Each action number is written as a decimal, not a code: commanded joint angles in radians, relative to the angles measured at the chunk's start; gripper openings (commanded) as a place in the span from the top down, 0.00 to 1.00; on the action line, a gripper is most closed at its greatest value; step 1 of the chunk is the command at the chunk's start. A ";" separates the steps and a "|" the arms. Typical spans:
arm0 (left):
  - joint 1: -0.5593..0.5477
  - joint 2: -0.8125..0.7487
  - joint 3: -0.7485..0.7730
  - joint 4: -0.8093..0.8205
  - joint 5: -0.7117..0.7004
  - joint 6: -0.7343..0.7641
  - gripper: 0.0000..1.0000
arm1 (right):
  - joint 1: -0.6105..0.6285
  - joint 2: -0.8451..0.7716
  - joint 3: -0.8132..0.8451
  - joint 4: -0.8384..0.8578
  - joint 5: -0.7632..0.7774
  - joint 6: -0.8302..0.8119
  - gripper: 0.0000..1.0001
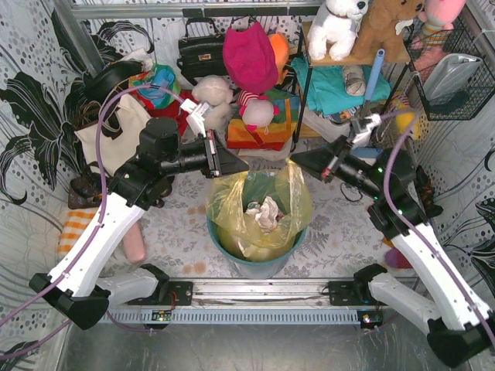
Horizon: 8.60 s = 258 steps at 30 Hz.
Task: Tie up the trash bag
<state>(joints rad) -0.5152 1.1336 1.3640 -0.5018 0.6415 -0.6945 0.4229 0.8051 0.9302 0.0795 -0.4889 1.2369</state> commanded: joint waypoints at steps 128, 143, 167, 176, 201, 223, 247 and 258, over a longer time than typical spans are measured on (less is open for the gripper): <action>0.020 -0.313 0.044 0.352 -0.052 0.004 0.16 | 0.131 0.075 0.373 -0.181 -0.239 -0.465 0.16; 0.021 -0.305 0.040 0.358 -0.064 0.007 0.16 | 0.132 0.175 0.345 0.230 -0.364 -0.265 0.16; 0.021 -0.348 -0.057 0.494 -0.023 -0.071 0.16 | 0.132 0.116 0.308 0.233 -0.182 -0.325 0.20; 0.020 -0.202 0.199 0.542 0.087 -0.081 0.16 | 0.132 0.239 0.607 0.187 -0.216 -0.370 0.24; 0.020 -0.276 -0.026 0.539 0.123 -0.052 0.16 | 0.131 0.050 0.308 0.116 -0.170 -0.389 0.22; 0.021 -0.184 0.156 0.530 0.017 -0.047 0.21 | 0.131 0.185 0.602 -0.093 -0.021 -0.513 0.41; 0.020 -0.085 0.168 0.757 0.077 -0.228 0.21 | 0.131 0.198 0.649 -0.141 0.054 -0.530 0.43; 0.020 -0.143 0.125 0.669 0.055 -0.208 0.11 | 0.131 0.106 0.599 -0.339 0.123 -0.557 0.23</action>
<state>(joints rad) -0.4965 1.0195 1.4448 0.1612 0.6983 -0.9123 0.5507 0.9184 1.4395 -0.1795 -0.3958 0.7128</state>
